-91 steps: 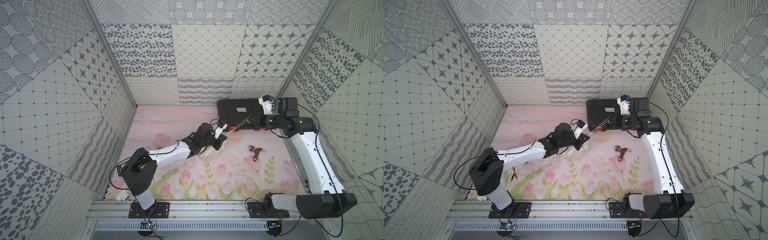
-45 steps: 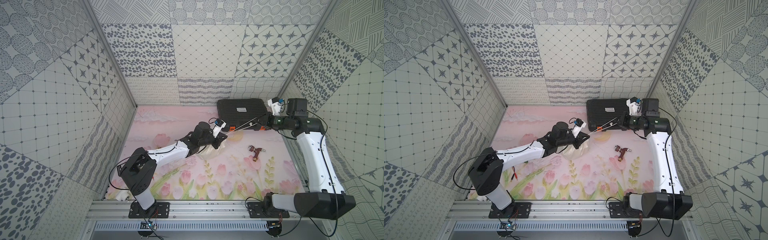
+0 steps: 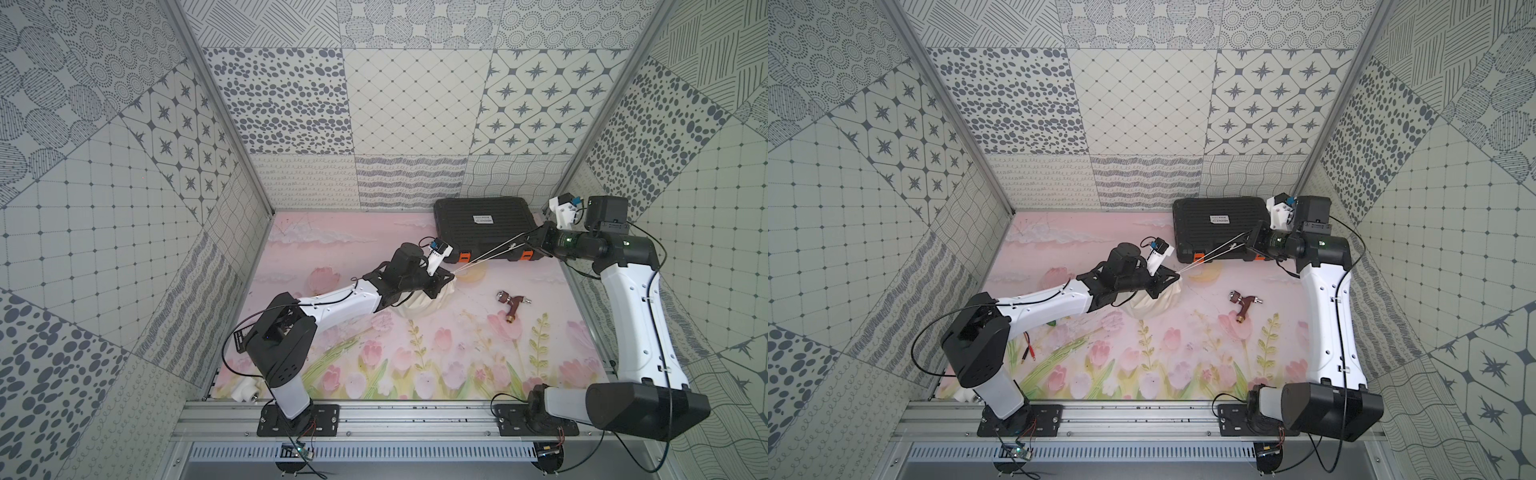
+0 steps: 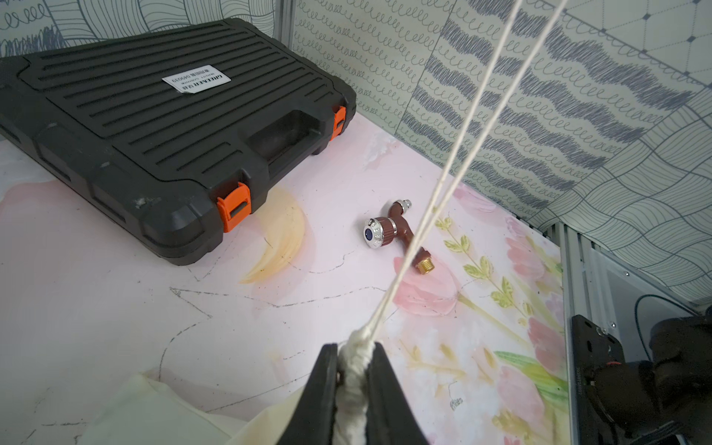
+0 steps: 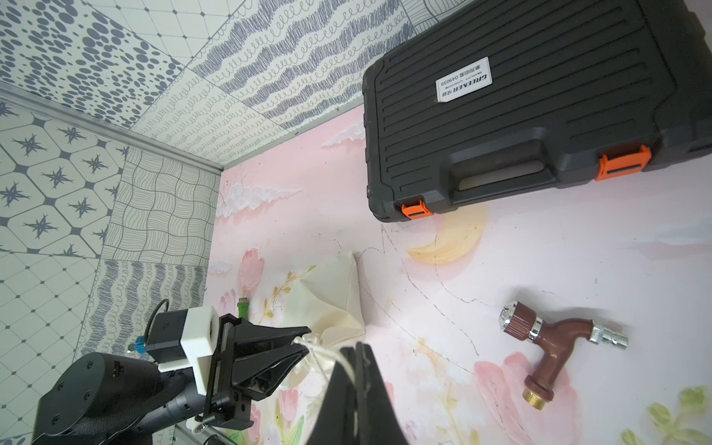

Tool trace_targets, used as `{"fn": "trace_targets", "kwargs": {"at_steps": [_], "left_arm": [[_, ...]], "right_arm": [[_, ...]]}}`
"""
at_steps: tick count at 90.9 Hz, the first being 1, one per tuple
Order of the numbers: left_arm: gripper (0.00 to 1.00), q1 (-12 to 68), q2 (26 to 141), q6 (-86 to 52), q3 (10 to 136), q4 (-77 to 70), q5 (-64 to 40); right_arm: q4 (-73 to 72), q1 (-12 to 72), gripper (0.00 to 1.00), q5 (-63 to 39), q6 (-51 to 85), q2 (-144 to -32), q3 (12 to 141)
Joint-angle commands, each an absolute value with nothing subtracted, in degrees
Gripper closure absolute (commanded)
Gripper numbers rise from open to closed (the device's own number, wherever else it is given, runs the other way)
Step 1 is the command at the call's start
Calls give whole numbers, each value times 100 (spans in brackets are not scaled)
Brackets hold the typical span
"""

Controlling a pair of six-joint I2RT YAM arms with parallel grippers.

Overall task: Close the soil bag
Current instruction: Frap the soil bag at the center of the board.

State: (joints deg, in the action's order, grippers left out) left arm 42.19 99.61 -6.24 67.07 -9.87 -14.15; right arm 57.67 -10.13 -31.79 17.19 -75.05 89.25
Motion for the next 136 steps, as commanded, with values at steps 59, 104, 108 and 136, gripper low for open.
{"fn": "trace_targets", "kwargs": {"at_steps": [59,104,108,136], "left_arm": [[100,2113,9520,-214,8742,5421,1890],[97,3133,8603,-84,7633,4501,1641],[92,3299,8549,-116,7428,4311,1447],[47,3621,8270,15,7638,3557,-204]], "right_arm": [[2343,-91,100,-2186,1714,-7267,8975],[1536,967,100,-1855,1629,-7682,8362],[1530,967,100,-1846,1571,-7651,8293],[1530,967,100,-1974,1445,-7381,7969]]}}
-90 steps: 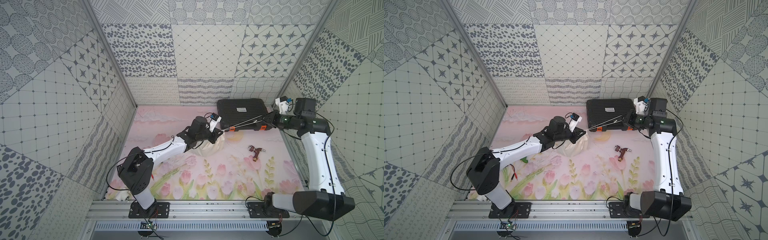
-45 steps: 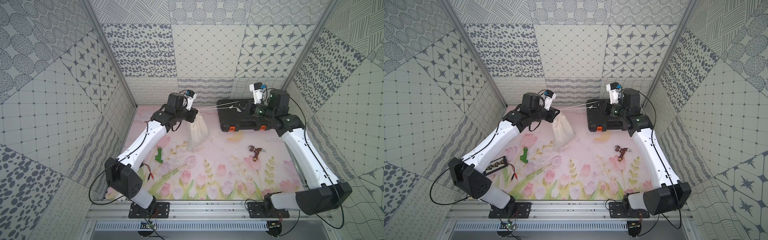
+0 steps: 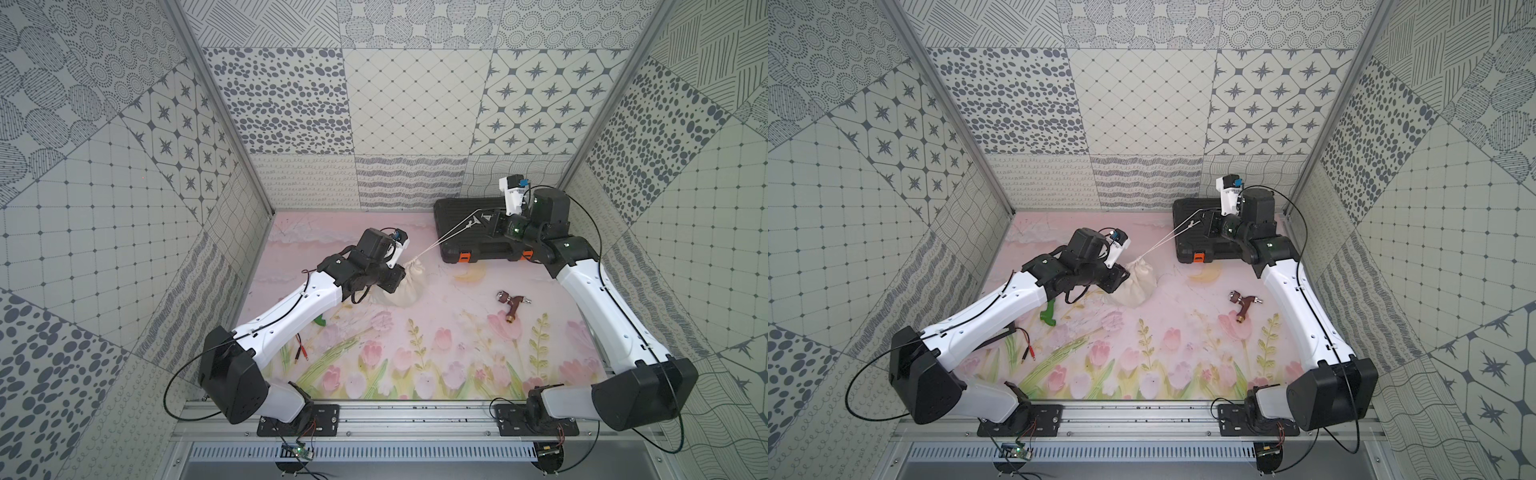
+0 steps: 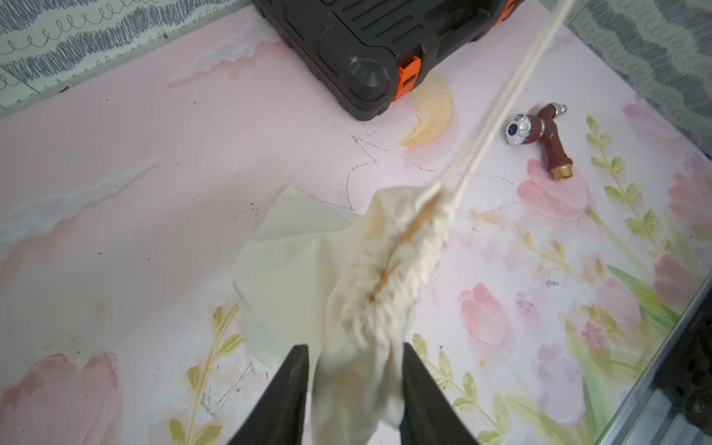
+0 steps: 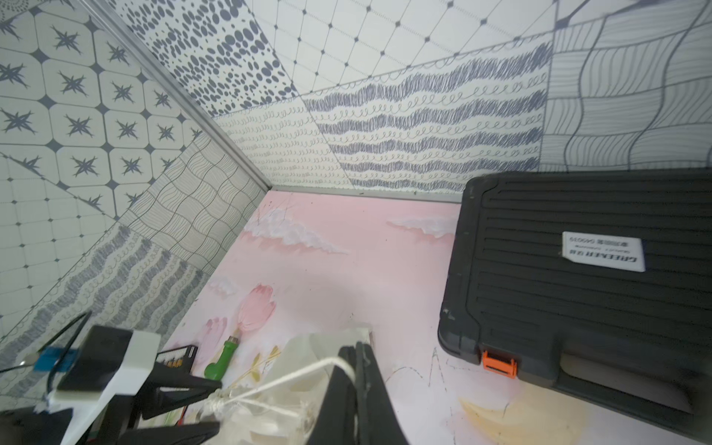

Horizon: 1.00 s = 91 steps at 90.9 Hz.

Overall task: Close the soil bag
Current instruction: Frap the soil bag at the center of the board.

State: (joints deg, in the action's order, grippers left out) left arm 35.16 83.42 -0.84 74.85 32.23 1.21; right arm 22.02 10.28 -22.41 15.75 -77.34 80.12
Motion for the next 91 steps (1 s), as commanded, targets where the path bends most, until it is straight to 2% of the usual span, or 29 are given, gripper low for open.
{"fn": "trace_targets", "kwargs": {"at_steps": [1,26,44,60,91], "left_arm": [[46,3621,8288,21,7664,3541,-256],[25,3726,8939,99,8620,3409,-948],[21,4168,9407,-25,9114,3048,-1629],[25,4333,9978,-600,9248,2103,-1264],[41,4447,10969,-855,9838,1331,-1684]], "right_arm": [[1530,967,100,-1980,1447,-7364,7957],[1534,967,100,-2131,1424,-7157,7778],[1532,981,100,-2180,1459,-7093,7678],[1537,1011,100,-2190,1468,-7028,7598],[1535,1019,100,-2234,1491,-6856,7435]]}}
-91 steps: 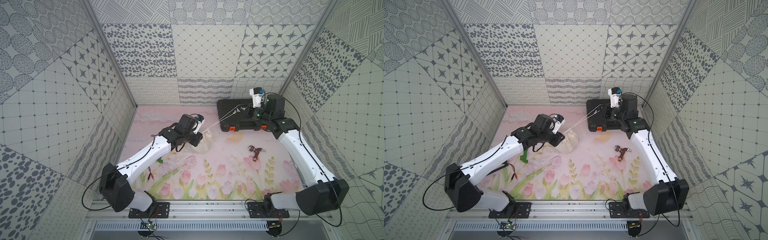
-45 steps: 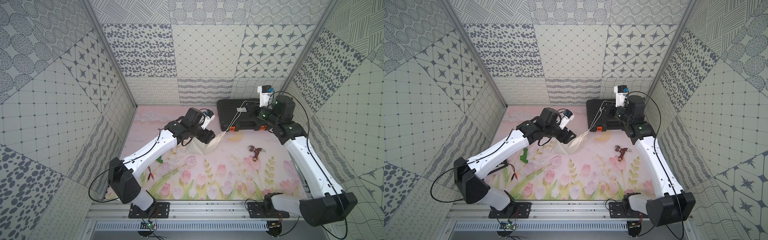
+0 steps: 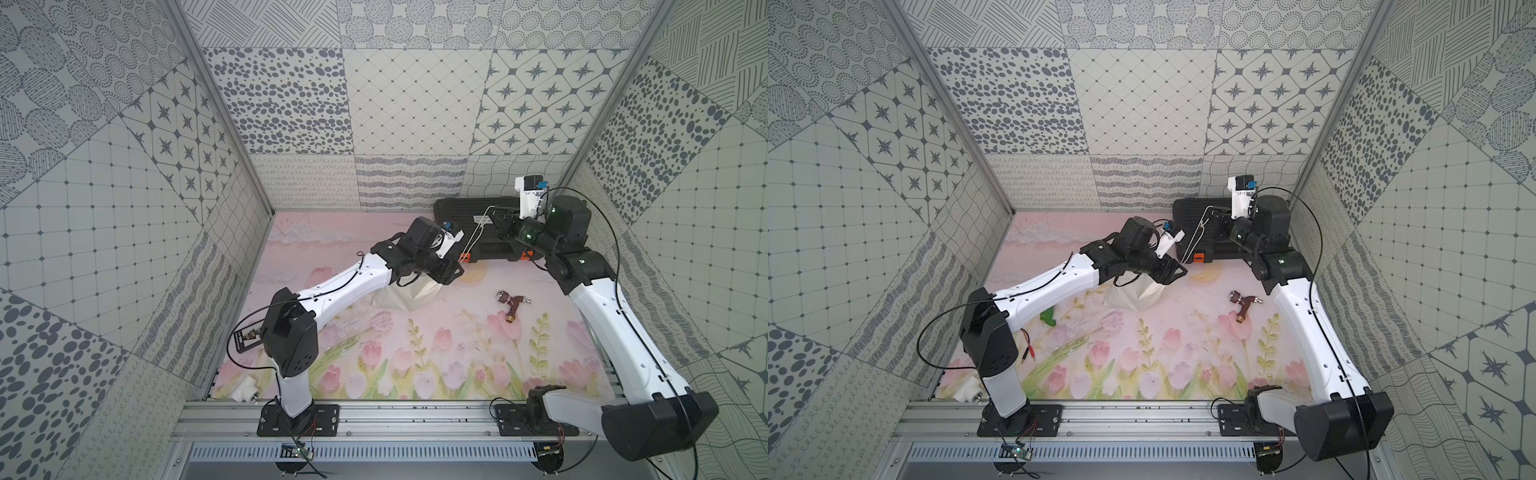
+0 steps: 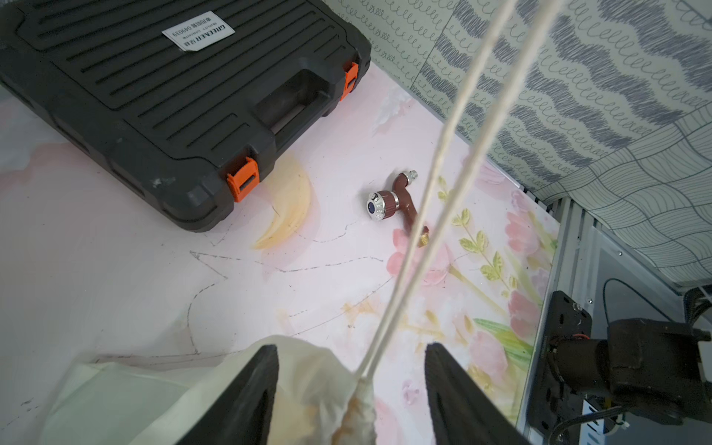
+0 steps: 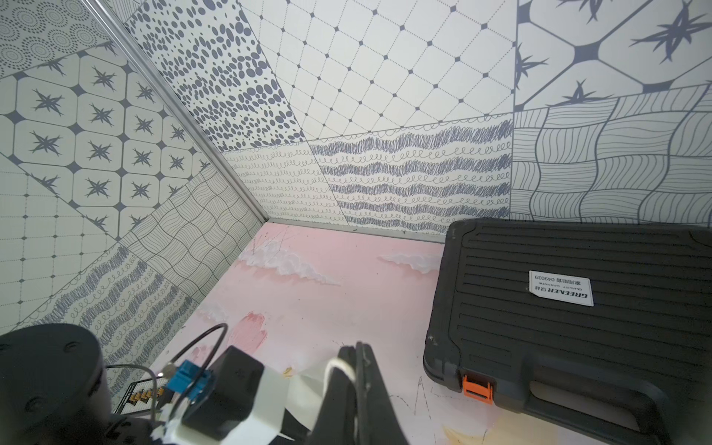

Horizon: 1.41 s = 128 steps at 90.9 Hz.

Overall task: Close the soil bag
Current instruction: Frap the soil bag at the center of the board.

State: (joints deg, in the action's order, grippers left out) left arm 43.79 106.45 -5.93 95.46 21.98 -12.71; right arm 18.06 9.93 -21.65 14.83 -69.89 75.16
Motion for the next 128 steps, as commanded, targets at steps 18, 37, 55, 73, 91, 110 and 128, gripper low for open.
{"fn": "trace_targets", "kwargs": {"at_steps": [18,37,55,73,91,110,128], "left_arm": [[68,4452,11240,-824,9937,1144,-1625],[100,4451,10960,-787,9026,904,-1904],[100,4447,10522,-602,7935,978,-2141],[100,4481,10451,-457,7292,1563,-2260],[99,4548,10508,-435,6851,2127,-2032],[93,4623,10851,-556,6913,2796,-1635],[85,4628,10972,-735,7041,3210,-1009]], "right_arm": [[1547,1028,100,-2228,1491,-6839,7407],[1725,847,100,-1963,1376,-6828,7621],[1838,445,100,-1915,1601,-6978,8066],[2053,259,100,-1810,1654,-7325,8842],[2171,37,100,-1644,1776,-7506,9382],[2171,-69,100,-1459,1882,-7546,9580],[2172,-171,100,-1269,1825,-7387,9470]]}}
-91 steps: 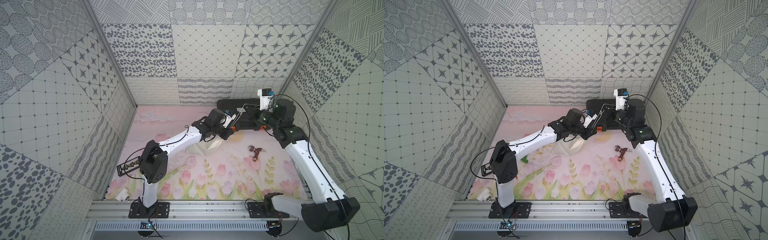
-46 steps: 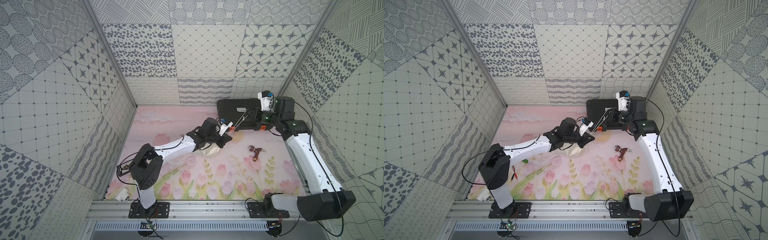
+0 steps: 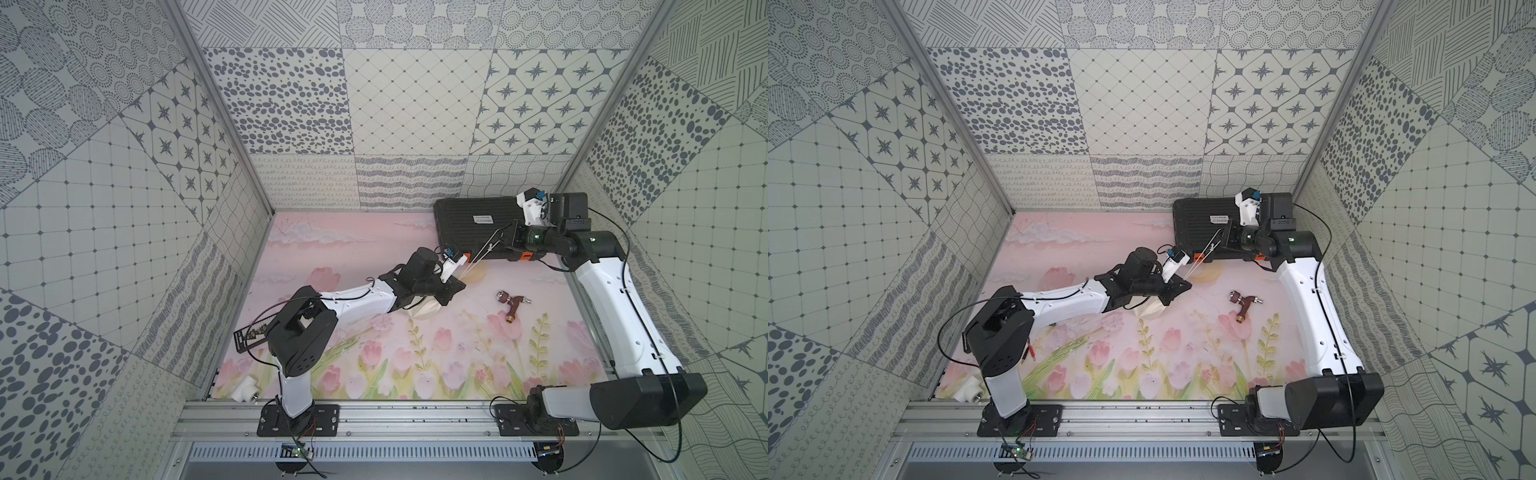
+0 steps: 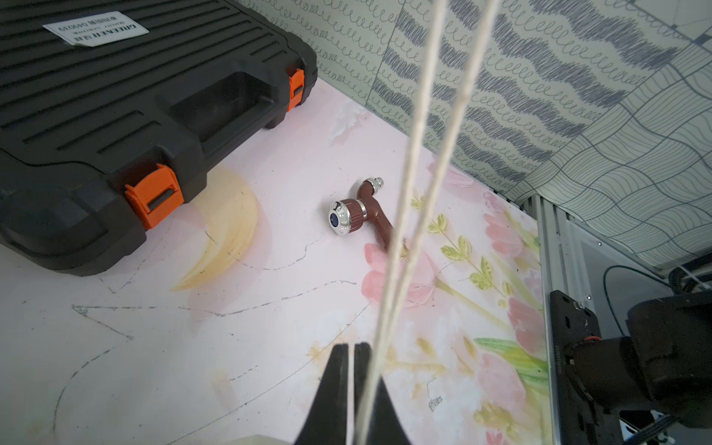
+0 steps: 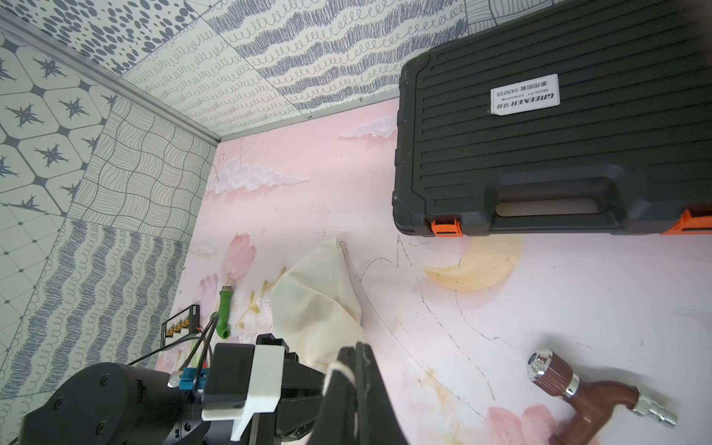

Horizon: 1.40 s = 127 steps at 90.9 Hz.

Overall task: Close the soil bag
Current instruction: Frap the soil bag at the center of the board.

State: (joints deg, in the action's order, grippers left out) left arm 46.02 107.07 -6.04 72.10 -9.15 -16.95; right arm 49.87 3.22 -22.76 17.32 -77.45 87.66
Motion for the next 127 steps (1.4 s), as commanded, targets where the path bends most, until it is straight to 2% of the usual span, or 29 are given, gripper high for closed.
{"fn": "trace_targets", "kwargs": {"at_steps": [1,8,17,30,34,81,93,108,127], "left_arm": [[85,4626,10966,-741,7045,3222,-992],[82,4624,10937,-742,7049,3315,-924],[82,4624,10933,-730,7050,3430,-796],[98,4591,10960,-785,7022,3676,-568],[100,4566,10945,-830,6981,3729,-501],[100,4230,10529,-1137,6328,4063,-136],[97,4178,10508,-1190,6312,4105,-99],[100,3836,10340,-1037,6537,4538,384],[100,2667,9889,-623,7703,4988,1145]], "right_arm": [[2176,-182,100,-1263,1818,-7367,9450],[2180,-249,100,-1217,1782,-7260,9278],[2173,-369,100,-1155,1757,-7142,9007],[2171,-658,100,-1227,1809,-6992,8776],[2171,-751,100,-1230,1815,-6946,8744],[2172,-1983,100,-1562,2171,-6967,8851],[2175,-2146,100,-1576,2255,-6958,8866],[2171,-2042,100,-2149,2314,-6960,8717],[2131,-766,100,-2178,1979,-6944,8242]]}}
